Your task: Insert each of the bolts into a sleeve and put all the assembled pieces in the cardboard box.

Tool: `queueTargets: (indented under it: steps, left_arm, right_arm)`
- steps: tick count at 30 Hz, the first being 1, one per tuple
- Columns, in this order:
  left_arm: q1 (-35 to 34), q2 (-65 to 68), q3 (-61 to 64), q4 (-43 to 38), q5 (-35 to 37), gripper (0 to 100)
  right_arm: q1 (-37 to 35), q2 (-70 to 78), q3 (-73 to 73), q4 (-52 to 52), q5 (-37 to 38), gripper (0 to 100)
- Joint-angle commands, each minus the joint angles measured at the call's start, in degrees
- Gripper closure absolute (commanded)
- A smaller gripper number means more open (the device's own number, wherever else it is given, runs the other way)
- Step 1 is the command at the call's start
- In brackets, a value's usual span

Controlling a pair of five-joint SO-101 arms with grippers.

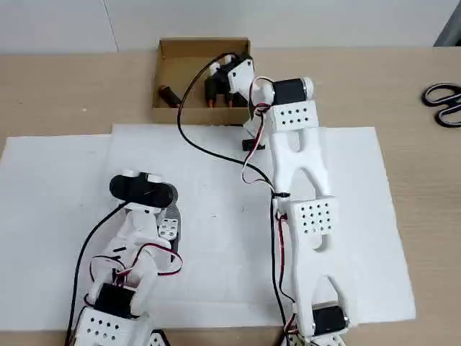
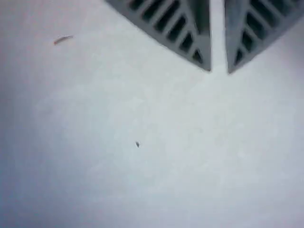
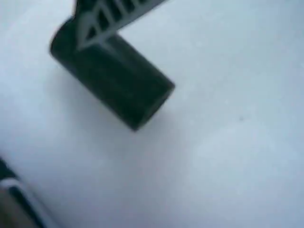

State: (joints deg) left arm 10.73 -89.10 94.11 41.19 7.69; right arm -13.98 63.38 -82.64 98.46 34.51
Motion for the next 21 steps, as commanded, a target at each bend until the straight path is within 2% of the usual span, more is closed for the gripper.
queueTargets:
  steps: [1,12,21]
  left_arm:
    - [-0.26,-0.53,-0.31,-1.05,-0.18,99]
    - [-0.35,-0.53,-0.31,-1.05,-0.18,99]
    - [-0.35,-0.53,-0.31,-1.05,-0.18,99]
  right_arm:
    - [0.13,-0.84,0.88,0.92,3.25,81.9]
    - [0.04,-0.57,7.47,0.04,9.32,81.9]
    - [-2.24,-0.57,11.78,-1.01,9.32,81.9]
